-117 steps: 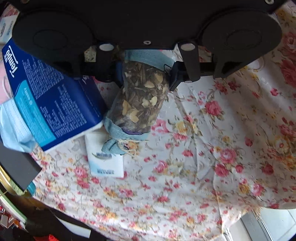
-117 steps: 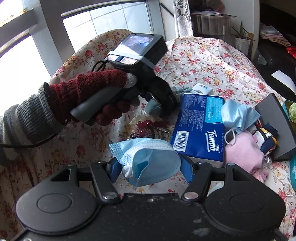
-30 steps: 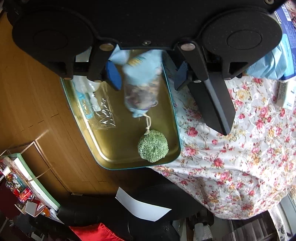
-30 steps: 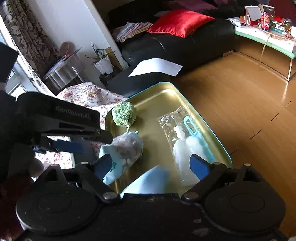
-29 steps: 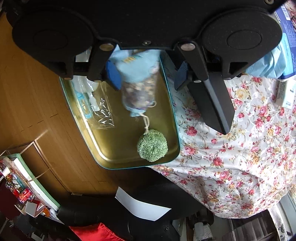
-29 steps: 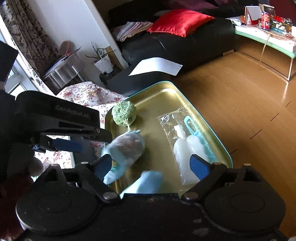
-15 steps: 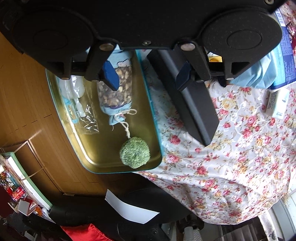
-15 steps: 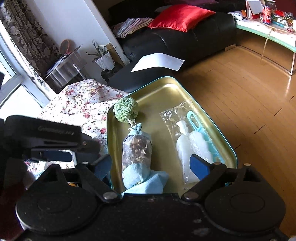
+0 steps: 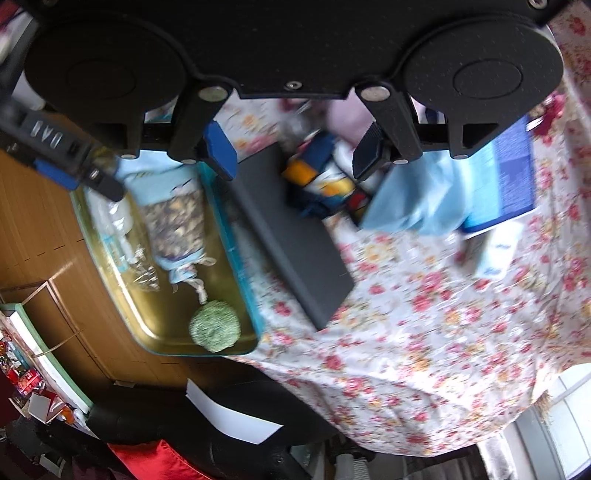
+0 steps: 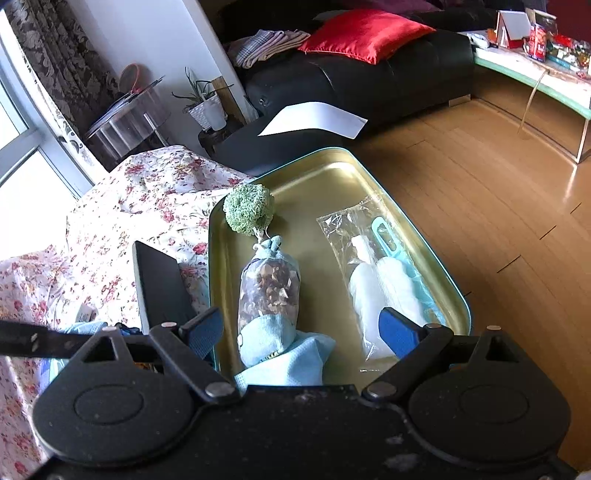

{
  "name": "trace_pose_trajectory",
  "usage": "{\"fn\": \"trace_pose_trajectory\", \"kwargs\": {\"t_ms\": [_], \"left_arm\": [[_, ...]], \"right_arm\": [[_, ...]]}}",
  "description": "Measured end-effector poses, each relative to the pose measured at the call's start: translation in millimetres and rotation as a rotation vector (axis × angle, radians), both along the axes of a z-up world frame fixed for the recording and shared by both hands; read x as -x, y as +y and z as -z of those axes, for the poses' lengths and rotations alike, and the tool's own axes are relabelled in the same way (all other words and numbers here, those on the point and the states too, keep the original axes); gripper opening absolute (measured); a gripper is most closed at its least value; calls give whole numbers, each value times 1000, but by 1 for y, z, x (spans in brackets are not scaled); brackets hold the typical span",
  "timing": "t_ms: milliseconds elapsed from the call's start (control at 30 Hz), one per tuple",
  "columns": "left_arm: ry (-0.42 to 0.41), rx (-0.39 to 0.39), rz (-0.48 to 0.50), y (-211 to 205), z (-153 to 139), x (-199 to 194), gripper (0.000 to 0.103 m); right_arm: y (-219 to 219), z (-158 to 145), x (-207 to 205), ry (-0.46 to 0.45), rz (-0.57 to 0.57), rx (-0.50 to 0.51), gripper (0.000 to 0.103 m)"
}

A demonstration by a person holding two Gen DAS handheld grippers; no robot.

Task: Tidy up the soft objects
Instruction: 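Move both open tools back over the pile to a white tissue pack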

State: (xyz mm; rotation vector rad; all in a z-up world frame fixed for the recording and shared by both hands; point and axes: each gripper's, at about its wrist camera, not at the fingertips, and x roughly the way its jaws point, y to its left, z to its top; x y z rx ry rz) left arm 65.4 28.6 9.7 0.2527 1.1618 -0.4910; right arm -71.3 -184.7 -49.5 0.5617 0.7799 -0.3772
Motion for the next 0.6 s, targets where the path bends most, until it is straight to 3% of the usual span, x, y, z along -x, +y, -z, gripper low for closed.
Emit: {"fn": "trace_pose_trajectory", "kwargs": {"t_ms": [300, 400, 600], "left_arm": [[-30, -33, -58, 76, -6, 2, 66], [-46, -36, -101, 100, -6, -3, 73], [-64, -41, -172, 141, -4, -25, 73]], "right_arm": [[15, -7, 8, 4, -25, 82, 92], [22, -9, 8, 12, -40, 115, 92], [53, -14, 4, 44, -126, 230, 92]]}}
